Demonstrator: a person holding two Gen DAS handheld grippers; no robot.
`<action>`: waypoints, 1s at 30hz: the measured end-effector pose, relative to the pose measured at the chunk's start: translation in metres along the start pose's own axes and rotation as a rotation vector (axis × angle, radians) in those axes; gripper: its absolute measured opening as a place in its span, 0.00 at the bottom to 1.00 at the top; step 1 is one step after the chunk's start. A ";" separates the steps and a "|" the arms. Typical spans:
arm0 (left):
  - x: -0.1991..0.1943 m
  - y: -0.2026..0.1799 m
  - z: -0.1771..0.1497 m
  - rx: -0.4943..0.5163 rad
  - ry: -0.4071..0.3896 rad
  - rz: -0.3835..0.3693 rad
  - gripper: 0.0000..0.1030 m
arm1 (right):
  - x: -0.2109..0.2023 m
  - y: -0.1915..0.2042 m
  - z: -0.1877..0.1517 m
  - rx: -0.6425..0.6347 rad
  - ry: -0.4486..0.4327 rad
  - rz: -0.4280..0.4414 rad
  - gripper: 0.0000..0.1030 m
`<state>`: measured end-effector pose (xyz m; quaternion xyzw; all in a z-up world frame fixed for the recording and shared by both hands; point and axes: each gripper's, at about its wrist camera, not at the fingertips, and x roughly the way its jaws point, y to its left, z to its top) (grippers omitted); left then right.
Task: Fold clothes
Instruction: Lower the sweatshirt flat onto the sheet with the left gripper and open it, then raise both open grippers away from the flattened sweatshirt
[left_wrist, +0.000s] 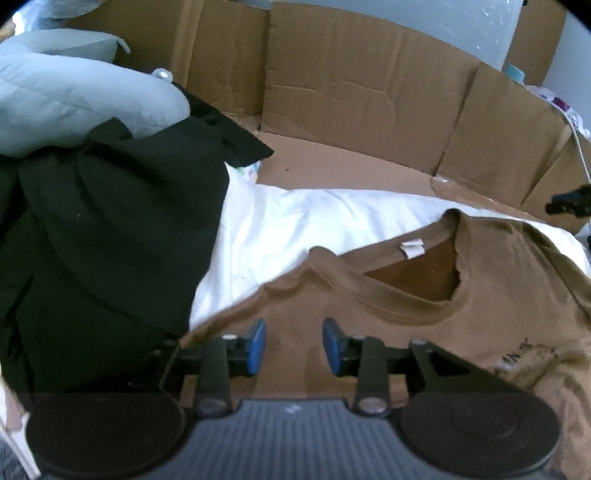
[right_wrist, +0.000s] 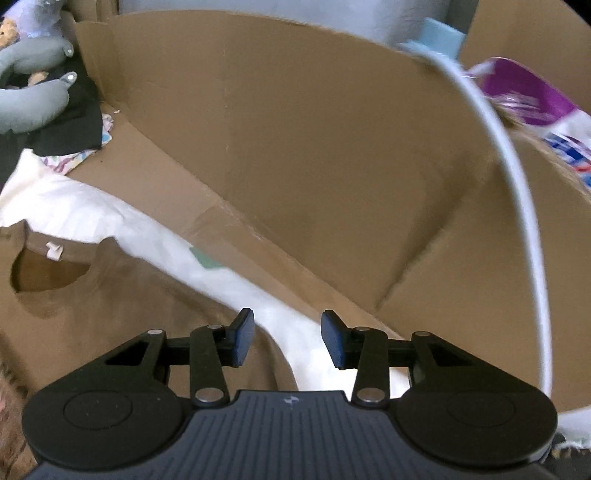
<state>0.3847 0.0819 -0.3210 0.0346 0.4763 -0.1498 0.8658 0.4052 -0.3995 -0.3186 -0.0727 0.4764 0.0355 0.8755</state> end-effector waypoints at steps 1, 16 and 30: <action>-0.004 -0.003 -0.002 -0.003 -0.001 0.001 0.40 | -0.008 -0.004 -0.006 0.005 -0.001 -0.001 0.46; -0.087 -0.079 0.018 -0.012 0.040 -0.037 0.67 | -0.151 -0.048 -0.056 0.289 0.017 -0.023 0.46; -0.197 -0.167 0.067 0.054 0.018 -0.076 0.80 | -0.334 -0.061 -0.057 0.393 -0.081 0.017 0.61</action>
